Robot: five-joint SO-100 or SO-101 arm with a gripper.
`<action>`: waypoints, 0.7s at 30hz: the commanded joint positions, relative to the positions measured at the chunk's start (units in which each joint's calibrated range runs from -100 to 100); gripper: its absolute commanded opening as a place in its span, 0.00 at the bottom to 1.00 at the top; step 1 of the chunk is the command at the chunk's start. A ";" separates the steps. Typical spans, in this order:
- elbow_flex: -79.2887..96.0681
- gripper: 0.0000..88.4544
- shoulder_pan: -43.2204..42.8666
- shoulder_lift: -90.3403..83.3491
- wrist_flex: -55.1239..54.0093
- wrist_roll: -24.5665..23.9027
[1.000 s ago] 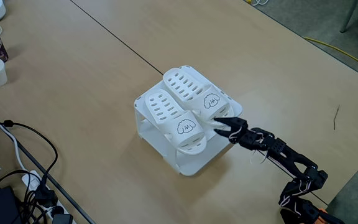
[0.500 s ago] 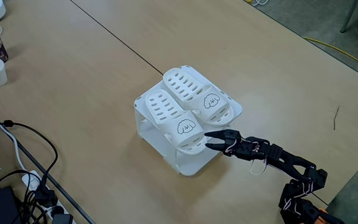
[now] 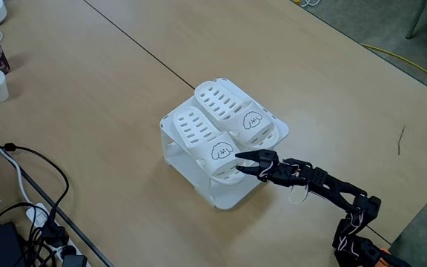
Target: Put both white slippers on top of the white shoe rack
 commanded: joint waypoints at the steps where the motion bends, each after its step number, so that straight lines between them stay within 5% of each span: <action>1: -6.07 0.21 0.04 1.50 -0.90 0.37; 21: -12.38 0.21 5.79 8.73 -0.90 0.37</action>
